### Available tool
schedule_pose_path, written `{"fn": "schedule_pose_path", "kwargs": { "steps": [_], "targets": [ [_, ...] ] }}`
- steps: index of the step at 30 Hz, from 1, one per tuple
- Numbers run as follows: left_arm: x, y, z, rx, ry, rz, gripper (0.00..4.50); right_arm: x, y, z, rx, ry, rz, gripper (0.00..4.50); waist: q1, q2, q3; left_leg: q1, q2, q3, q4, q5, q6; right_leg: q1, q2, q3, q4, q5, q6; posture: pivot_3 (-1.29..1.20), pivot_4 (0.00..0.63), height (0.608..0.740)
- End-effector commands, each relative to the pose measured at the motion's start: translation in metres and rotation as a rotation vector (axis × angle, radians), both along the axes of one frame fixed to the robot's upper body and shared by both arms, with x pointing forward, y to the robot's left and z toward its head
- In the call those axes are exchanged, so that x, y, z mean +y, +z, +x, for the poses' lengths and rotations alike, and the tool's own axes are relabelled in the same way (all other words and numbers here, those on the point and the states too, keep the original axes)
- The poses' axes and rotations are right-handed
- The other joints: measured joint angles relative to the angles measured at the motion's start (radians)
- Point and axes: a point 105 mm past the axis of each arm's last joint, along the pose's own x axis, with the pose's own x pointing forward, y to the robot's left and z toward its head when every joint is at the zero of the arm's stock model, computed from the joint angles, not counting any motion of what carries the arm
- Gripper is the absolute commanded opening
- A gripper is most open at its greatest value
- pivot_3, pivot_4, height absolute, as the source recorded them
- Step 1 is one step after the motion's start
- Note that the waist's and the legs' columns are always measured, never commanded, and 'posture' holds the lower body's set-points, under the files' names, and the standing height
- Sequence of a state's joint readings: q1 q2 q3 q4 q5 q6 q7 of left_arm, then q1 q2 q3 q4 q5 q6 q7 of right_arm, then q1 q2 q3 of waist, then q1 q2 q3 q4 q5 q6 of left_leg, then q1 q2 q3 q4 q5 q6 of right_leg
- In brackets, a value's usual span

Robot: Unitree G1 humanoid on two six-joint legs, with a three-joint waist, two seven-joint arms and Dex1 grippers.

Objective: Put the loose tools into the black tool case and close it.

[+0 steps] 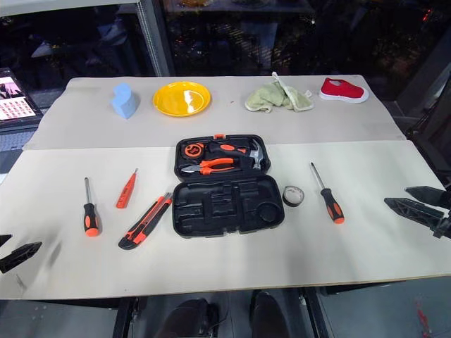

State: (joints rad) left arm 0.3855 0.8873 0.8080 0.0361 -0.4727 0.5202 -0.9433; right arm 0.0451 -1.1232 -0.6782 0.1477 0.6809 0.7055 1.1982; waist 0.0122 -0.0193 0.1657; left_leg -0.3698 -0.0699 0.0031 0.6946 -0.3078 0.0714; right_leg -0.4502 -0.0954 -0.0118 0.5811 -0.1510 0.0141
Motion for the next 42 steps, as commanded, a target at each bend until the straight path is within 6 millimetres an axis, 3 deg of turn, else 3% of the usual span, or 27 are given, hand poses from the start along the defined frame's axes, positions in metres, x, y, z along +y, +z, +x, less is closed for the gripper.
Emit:
{"fn": "schedule_pose_path", "kwargs": {
  "steps": [1, 6, 8, 12, 19, 24, 33, 37, 42],
  "targets": [
    [0.001, 0.011, 0.005, -0.038, 0.002, 0.039, 4.46, -0.004, 0.007, 0.0, -0.046, 0.012, -0.03, 4.5, 0.0, 0.0, 0.0, 0.0, 0.0, 0.0, 0.0, 0.0, 0.0, 0.0, 0.0, 0.0, 0.0, 0.0, 0.0, 0.0, 0.15, 0.74],
    [-0.011, 0.015, 0.02, -0.024, 0.037, 0.009, 4.46, -0.004, 0.005, 0.006, -0.081, 0.03, -0.093, 4.5, 0.001, 0.0, 0.0, 0.0, 0.0, 0.0, 0.001, 0.001, -0.001, 0.001, 0.0, -0.001, 0.0, 0.0, 0.0, 0.0, 0.15, 0.74],
    [-0.012, 0.02, 0.03, -0.03, 0.083, -0.006, 4.46, 0.013, 0.012, 0.01, -0.114, 0.089, -0.102, 4.5, 0.001, 0.0, 0.0, 0.0, 0.0, 0.001, 0.001, 0.002, -0.004, 0.0, 0.0, -0.001, 0.001, 0.001, 0.001, 0.0, 0.15, 0.74],
    [-0.032, 0.026, 0.048, 0.027, 0.125, -0.083, 4.46, 0.082, 0.031, 0.008, -0.189, 0.355, -0.094, 4.5, -0.002, 0.0, 0.0, 0.0, 0.0, 0.001, 0.002, 0.003, -0.005, -0.003, 0.001, 0.0, 0.01, 0.001, 0.001, 0.0, 0.15, 0.74],
    [-0.064, 0.014, 0.061, 0.219, 0.155, -0.221, 4.46, 0.161, 0.04, -0.009, -0.274, 0.641, -0.067, 4.5, -0.003, -0.002, 0.0, 0.002, 0.0, 0.0, 0.003, 0.007, -0.009, -0.005, 0.004, -0.001, 0.015, 0.001, 0.001, 0.0, 0.15, 0.74],
    [-0.073, -0.008, 0.07, 0.32, 0.192, -0.191, 4.46, 0.202, 0.041, -0.022, -0.305, 0.795, -0.018, 4.5, 0.0, -0.003, 0.0, 0.001, -0.002, 0.0, 0.003, 0.009, -0.014, -0.005, 0.003, -0.001, 0.014, 0.001, 0.0, 0.0, 0.15, 0.74],
    [-0.094, -0.023, 0.089, 0.38, 0.177, -0.203, 4.46, 0.233, 0.034, -0.031, -0.32, 0.873, 0.052, 4.5, 0.018, -0.001, -0.002, 0.002, -0.002, -0.001, 0.003, 0.01, -0.016, -0.004, 0.002, -0.001, 0.015, 0.003, -0.003, 0.0, 0.15, 0.74],
    [-0.095, -0.029, 0.097, 0.384, 0.203, -0.213, 3.54, 0.239, 0.034, -0.032, -0.332, 0.877, 0.065, 4.5, 0.028, 0.0, -0.003, 0.002, -0.002, -0.001, 0.003, 0.01, -0.016, -0.003, 0.002, -0.002, 0.016, 0.004, -0.004, 0.0, 0.15, 0.74],
    [-0.081, -0.035, 0.104, 0.382, 0.285, -0.224, 1.75, 0.241, 0.036, -0.032, -0.344, 0.864, 0.068, 4.5, 0.027, 0.003, -0.005, 0.005, -0.002, -0.001, 0.003, 0.011, -0.016, -0.001, 0.002, -0.002, 0.016, 0.004, -0.004, 0.0, 0.15, 0.74]
  ]
}}
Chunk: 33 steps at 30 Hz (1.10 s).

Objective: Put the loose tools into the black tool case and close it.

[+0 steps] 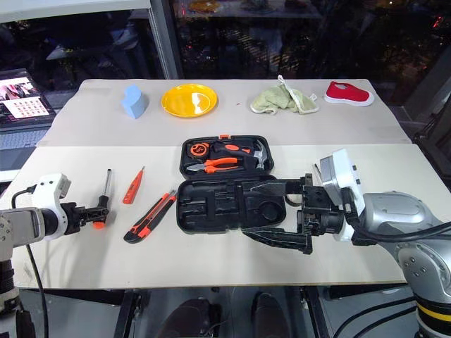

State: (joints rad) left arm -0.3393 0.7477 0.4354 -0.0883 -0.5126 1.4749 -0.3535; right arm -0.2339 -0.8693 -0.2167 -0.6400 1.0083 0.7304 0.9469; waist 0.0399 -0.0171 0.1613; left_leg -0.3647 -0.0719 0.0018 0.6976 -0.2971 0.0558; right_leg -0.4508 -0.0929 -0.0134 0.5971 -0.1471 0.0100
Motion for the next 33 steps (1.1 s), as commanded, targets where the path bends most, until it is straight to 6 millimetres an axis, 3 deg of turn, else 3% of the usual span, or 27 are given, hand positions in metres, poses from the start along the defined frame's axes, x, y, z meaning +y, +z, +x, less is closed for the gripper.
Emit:
{"fn": "schedule_pose_path", "kwargs": {
  "steps": [1, 3, 6, 10, 13, 17, 21, 24, 27, 33],
  "targets": [
    [0.019, -0.02, 0.0, 0.066, 0.111, 0.011, 1.46, 0.005, 0.011, -0.007, -0.053, 0.016, 0.018, 4.5, -0.001, 0.001, 0.0, 0.002, 0.0, 0.0, 0.0, 0.0, 0.001, 0.002, 0.0, 0.0, 0.0, 0.0, 0.0, 0.0, 0.15, 0.74],
    [0.029, -0.018, 0.001, 0.059, 0.144, 0.027, 0.87, 0.002, 0.01, -0.008, -0.051, -0.006, 0.016, 4.5, -0.002, 0.002, -0.001, 0.008, 0.0, 0.0, -0.002, -0.001, 0.002, 0.008, 0.0, 0.0, 0.0, -0.001, 0.001, 0.0, 0.15, 0.74],
    [0.037, -0.007, 0.009, 0.012, 0.15, 0.047, 0.86, -0.002, 0.009, -0.008, -0.043, -0.044, 0.013, 4.5, -0.003, 0.003, -0.002, 0.014, 0.002, -0.001, -0.003, -0.001, 0.001, 0.014, 0.0, 0.0, -0.002, -0.006, 0.008, 0.0, 0.15, 0.74],
    [0.038, 0.037, 0.04, -0.167, 0.009, 0.188, 0.86, -0.008, 0.008, -0.01, -0.035, -0.109, 0.015, 4.5, -0.007, -0.002, 0.001, 0.014, 0.007, -0.001, -0.003, 0.002, -0.003, 0.015, 0.003, 0.0, -0.001, -0.006, 0.008, 0.0, 0.15, 0.74],
    [-0.001, 0.08, 0.066, -0.35, -0.326, 0.278, 0.86, -0.012, 0.005, -0.013, -0.027, -0.154, 0.011, 4.5, -0.007, -0.012, 0.005, 0.01, 0.011, -0.002, -0.002, 0.003, -0.006, 0.012, 0.006, -0.002, -0.001, -0.006, 0.008, 0.0, 0.15, 0.74],
    [-0.074, 0.109, 0.069, -0.443, -0.802, 0.306, 0.86, -0.015, 0.002, -0.017, -0.019, -0.205, 0.007, 4.5, 0.007, -0.014, 0.005, 0.002, 0.008, -0.002, -0.001, 0.001, -0.001, 0.006, 0.003, -0.002, -0.004, 0.001, -0.004, 0.0, 0.15, 0.74],
    [-0.155, 0.094, 0.055, -0.356, -1.316, 0.313, 0.86, -0.015, -0.001, -0.022, -0.019, -0.266, 0.018, 4.5, 0.002, -0.013, 0.004, -0.011, 0.002, -0.001, 0.002, 0.005, 0.008, -0.006, 0.0, -0.001, -0.003, 0.003, -0.003, 0.0, 0.15, 0.74],
    [-0.181, 0.079, 0.055, -0.287, -1.448, 0.316, 0.86, -0.014, -0.002, -0.024, -0.021, -0.296, 0.022, 4.5, -0.006, -0.013, 0.005, -0.019, 0.0, 0.0, 0.006, 0.004, 0.012, -0.01, 0.002, -0.003, -0.004, 0.004, 0.0, 0.0, 0.15, 0.74],
    [-0.198, 0.064, 0.063, -0.238, -1.491, 0.354, 0.86, -0.015, -0.001, -0.025, -0.026, -0.326, 0.029, 4.5, -0.019, -0.014, 0.005, -0.021, 0.0, 0.002, 0.008, 0.002, 0.015, -0.01, 0.003, -0.003, -0.005, 0.003, 0.002, 0.0, 0.15, 0.74],
    [-0.206, 0.05, 0.081, -0.179, -1.454, 0.425, 0.86, -0.016, 0.001, -0.027, -0.026, -0.37, 0.046, 4.5, -0.023, -0.014, 0.006, -0.021, 0.001, 0.002, 0.015, -0.004, 0.026, -0.009, 0.001, -0.001, -0.004, 0.002, 0.004, 0.0, 0.15, 0.74]
  ]
}}
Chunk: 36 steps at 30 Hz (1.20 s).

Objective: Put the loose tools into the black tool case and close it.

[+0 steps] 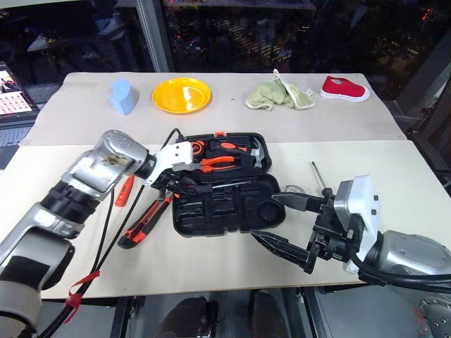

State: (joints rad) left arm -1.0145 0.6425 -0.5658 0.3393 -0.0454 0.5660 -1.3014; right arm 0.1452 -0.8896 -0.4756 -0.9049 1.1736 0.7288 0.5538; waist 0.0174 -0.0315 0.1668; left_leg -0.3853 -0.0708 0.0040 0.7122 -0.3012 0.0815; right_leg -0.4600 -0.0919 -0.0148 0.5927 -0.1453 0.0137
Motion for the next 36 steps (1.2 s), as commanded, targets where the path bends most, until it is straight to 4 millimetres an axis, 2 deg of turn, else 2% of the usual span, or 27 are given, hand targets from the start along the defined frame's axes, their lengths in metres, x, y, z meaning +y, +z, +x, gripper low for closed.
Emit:
{"fn": "schedule_pose_path", "kwargs": {
  "steps": [1, 8, 17, 19, 20, 26, 27, 29, 36],
  "targets": [
    [-0.002, 0.009, 0.01, -0.064, 0.007, 0.029, 0.86, 0.001, 0.01, -0.005, -0.054, -0.013, 0.021, 4.5, 0.0, 0.0, 0.0, 0.001, 0.0, 0.0, 0.001, -0.002, 0.003, 0.001, 0.0, 0.0, 0.001, 0.0, 0.001, 0.0, 0.15, 0.74],
    [-0.017, 0.009, 0.009, -0.057, -0.039, -0.015, 0.86, 0.0, 0.011, -0.002, -0.054, -0.032, 0.033, 4.5, 0.003, 0.0, 0.0, 0.001, 0.0, -0.001, 0.008, -0.002, 0.004, 0.003, 0.0, 0.0, 0.002, 0.0, 0.002, 0.0, 0.15, 0.74],
    [-0.024, 0.012, 0.016, -0.088, -0.046, -0.04, 0.86, 0.001, 0.013, 0.0, -0.058, -0.025, 0.044, 4.5, 0.022, 0.0, 0.0, -0.002, -0.001, 0.0, 0.012, -0.002, 0.003, 0.003, 0.001, -0.001, 0.002, 0.001, 0.004, 0.0, 0.15, 0.74],
    [-0.025, 0.015, 0.016, -0.091, -0.044, -0.051, 1.86, 0.001, 0.013, 0.001, -0.059, -0.025, 0.049, 4.5, 0.022, 0.0, 0.0, -0.003, -0.001, 0.0, 0.014, -0.002, 0.003, 0.002, 0.001, 0.0, 0.002, 0.001, 0.005, 0.0, 0.15, 0.74],
    [-0.026, 0.016, 0.016, -0.089, -0.047, -0.057, 1.99, 0.002, 0.013, 0.001, -0.059, -0.024, 0.05, 4.5, 0.023, 0.0, 0.0, -0.003, -0.001, 0.0, 0.014, -0.002, 0.003, 0.002, 0.001, 0.0, 0.002, 0.002, 0.005, 0.0, 0.15, 0.74],
    [-0.025, 0.036, 0.01, -0.089, -0.078, -0.1, 4.21, 0.003, 0.012, 0.001, -0.054, -0.02, 0.054, 4.5, 0.022, 0.0, 0.0, -0.003, -0.001, 0.0, 0.015, -0.005, 0.008, 0.002, 0.0, 0.0, 0.002, 0.002, 0.006, 0.0, 0.15, 0.74],
    [-0.024, 0.039, 0.01, -0.101, -0.084, -0.106, 4.44, 0.003, 0.011, 0.001, -0.051, -0.02, 0.053, 4.5, 0.022, 0.0, 0.0, -0.003, -0.001, 0.0, 0.015, -0.005, 0.008, 0.002, 0.0, 0.0, 0.002, 0.002, 0.006, 0.0, 0.15, 0.74],
    [-0.025, 0.043, 0.009, -0.117, -0.095, -0.118, 4.44, 0.003, 0.009, 0.001, -0.048, -0.021, 0.052, 4.5, 0.021, 0.0, 0.0, -0.002, -0.001, 0.0, 0.015, -0.005, 0.008, 0.003, 0.0, 0.0, 0.002, 0.002, 0.006, 0.0, 0.15, 0.74],
    [-0.029, 0.034, 0.014, -0.15, -0.109, -0.107, 1.89, 0.004, 0.009, 0.0, -0.046, -0.022, 0.047, 4.5, 0.023, 0.0, 0.0, -0.002, -0.001, 0.0, 0.015, -0.004, 0.006, 0.003, 0.001, -0.001, 0.002, 0.002, 0.006, 0.0, 0.15, 0.74]
  ]
}}
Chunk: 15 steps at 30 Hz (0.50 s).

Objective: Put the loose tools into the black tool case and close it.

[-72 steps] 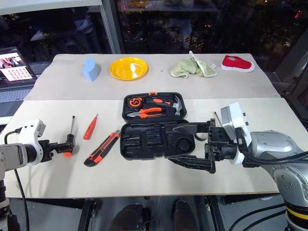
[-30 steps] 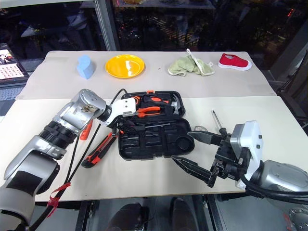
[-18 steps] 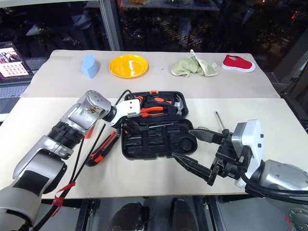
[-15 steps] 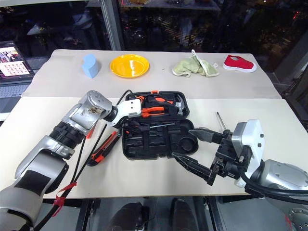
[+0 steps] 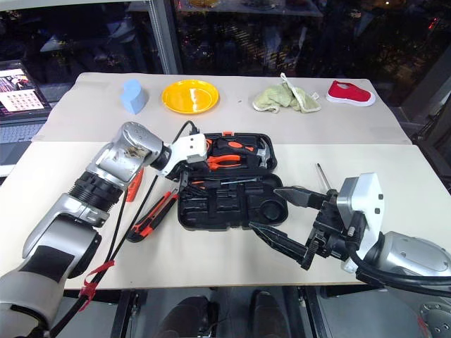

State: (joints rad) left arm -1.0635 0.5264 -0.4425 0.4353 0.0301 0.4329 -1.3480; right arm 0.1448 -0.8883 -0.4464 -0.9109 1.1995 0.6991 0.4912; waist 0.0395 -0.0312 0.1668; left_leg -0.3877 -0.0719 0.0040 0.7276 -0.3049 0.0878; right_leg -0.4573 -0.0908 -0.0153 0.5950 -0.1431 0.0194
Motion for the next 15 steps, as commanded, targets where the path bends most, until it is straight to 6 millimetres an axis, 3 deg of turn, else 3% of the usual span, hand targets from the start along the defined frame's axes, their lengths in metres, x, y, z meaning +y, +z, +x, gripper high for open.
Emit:
{"fn": "schedule_pose_path", "kwargs": {
  "steps": [1, 5, 15],
  "targets": [
    [-0.006, 0.006, 0.005, -0.061, -0.012, -0.01, 1.52, 0.0, 0.007, -0.002, -0.043, -0.003, 0.01, 4.5, 0.001, 0.0, 0.0, 0.0, 0.0, 0.0, 0.0, 0.0, -0.001, 0.0, 0.0, 0.0, 0.0, 0.0, 0.0, 0.0, 0.15, 0.74],
    [-0.007, 0.001, 0.009, -0.076, -0.015, 0.002, 0.02, 0.0, 0.006, -0.003, -0.041, -0.008, 0.008, 4.5, 0.0, 0.0, 0.0, 0.0, 0.0, 0.0, 0.0, 0.0, 0.0, 0.0, 0.0, 0.0, 0.0, 0.0, 0.0, 0.0, 0.15, 0.74],
    [-0.013, -0.019, 0.009, -0.064, -0.038, 0.061, 0.02, -0.003, 0.005, -0.003, -0.031, -0.031, 0.01, 4.5, 0.0, 0.0, 0.0, 0.0, 0.0, 0.001, 0.0, -0.001, 0.002, 0.0, 0.0, 0.0, 0.0, 0.0, 0.0, 0.0, 0.15, 0.74]
  ]
}}
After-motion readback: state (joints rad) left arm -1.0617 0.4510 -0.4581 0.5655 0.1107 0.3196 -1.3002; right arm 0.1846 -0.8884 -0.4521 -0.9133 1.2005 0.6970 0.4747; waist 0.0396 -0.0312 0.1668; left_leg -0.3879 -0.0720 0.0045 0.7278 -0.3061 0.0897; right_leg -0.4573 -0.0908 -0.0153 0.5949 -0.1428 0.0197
